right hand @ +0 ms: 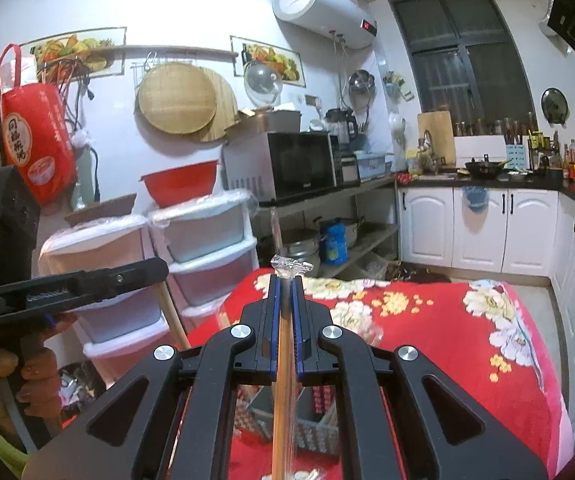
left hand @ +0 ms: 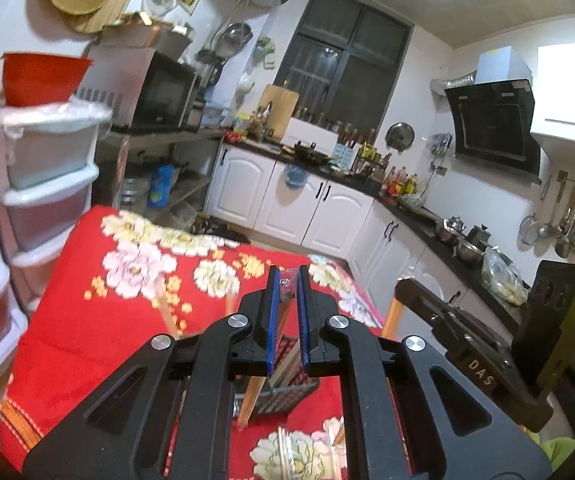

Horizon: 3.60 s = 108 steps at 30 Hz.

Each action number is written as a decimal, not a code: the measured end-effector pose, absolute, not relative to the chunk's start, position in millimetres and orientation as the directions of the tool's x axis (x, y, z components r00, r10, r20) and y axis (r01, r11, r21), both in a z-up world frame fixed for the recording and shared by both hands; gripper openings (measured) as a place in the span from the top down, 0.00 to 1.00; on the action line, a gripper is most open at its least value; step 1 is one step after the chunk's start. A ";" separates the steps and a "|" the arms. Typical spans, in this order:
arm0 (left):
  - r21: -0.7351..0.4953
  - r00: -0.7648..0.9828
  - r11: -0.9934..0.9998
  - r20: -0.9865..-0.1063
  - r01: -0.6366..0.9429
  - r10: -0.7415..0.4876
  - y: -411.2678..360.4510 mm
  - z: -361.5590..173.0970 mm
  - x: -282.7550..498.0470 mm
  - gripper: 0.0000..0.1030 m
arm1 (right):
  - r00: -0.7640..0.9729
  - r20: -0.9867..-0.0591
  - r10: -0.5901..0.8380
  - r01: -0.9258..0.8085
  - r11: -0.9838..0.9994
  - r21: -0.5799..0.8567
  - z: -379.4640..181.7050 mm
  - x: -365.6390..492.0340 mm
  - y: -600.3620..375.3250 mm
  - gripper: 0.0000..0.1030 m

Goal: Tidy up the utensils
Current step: 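Lift a chopstick with the right tool while the left tool lifts its chopsticks toward the caddy, then lower the right tool's chopstick into the caddy while the left tool lowers its chopsticks in, then open both tools to release the chopsticks in the caddy and pull back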

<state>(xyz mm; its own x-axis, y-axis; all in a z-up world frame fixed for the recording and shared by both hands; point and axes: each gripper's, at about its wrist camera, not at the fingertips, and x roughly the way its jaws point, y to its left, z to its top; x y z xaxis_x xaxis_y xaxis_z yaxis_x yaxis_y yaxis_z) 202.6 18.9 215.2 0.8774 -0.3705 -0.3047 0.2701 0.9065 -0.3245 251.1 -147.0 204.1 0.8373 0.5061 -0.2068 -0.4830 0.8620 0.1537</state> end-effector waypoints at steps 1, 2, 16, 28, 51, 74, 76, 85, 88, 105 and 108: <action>-0.323 0.879 0.906 -0.296 0.275 -0.373 17.6 219.0 203.6 0.97 | 0.842 -0.198 0.503 -0.480 0.864 0.152 206.7 253.2 -147.3 0.94; -0.322 0.881 0.904 -0.287 0.280 -0.375 16.2 222.7 204.5 0.97 | 0.846 -0.189 0.499 -0.477 0.866 0.149 209.2 255.0 -147.6 0.94; -0.312 0.900 0.910 -0.251 0.273 -0.356 1.8 235.2 235.8 0.97 | 0.882 -0.100 0.460 -0.449 0.886 0.116 237.3 279.3 -139.9 0.94; -0.325 0.915 0.919 -0.255 0.223 -0.312 11.0 212.1 258.9 0.97 | 0.902 -0.062 0.426 -0.419 0.902 0.109 232.5 307.3 -135.6 0.94; -0.346 0.885 0.915 -0.330 0.210 -0.328 8.3 153.0 281.6 0.97 | 0.894 -0.206 0.399 -0.380 0.916 0.126 148.4 359.3 -112.1 0.94; -0.375 0.866 0.910 -0.382 0.175 -0.324 16.0 129.2 276.7 0.97 | 0.873 -0.299 0.386 -0.351 0.922 0.165 116.3 356.2 -117.3 0.94; -0.381 0.864 0.908 -0.385 0.171 -0.324 18.0 128.1 275.4 0.97 | 0.871 -0.306 0.384 -0.348 0.922 0.170 115.8 353.5 -119.4 0.94; -0.384 0.859 0.909 -0.400 0.162 -0.321 21.4 123.4 267.2 0.89 | 0.865 -0.339 0.369 -0.321 0.928 0.190 112.5 343.6 -134.4 0.90; -0.381 0.858 0.911 -0.402 0.159 -0.319 21.8 122.6 262.6 0.88 | 0.866 -0.341 0.367 -0.317 0.928 0.195 112.5 339.4 -137.3 0.86; -0.385 0.860 0.913 -0.412 0.136 -0.301 32.3 110.8 240.6 0.63 | 0.863 -0.352 0.364 -0.315 0.930 0.189 113.1 312.1 -148.7 0.73; -0.392 0.859 0.911 -0.416 0.126 -0.298 34.3 108.0 234.6 0.60 | 0.862 -0.354 0.364 -0.316 0.930 0.186 113.3 304.6 -150.9 0.68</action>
<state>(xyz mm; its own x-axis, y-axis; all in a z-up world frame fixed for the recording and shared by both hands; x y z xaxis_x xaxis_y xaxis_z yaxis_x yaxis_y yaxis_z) 234.6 34.3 108.0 0.8589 -0.2982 -0.4163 0.1264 0.9112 -0.3920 304.6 -150.9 113.3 0.8616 0.3638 -0.3540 -0.3163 0.9302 0.1861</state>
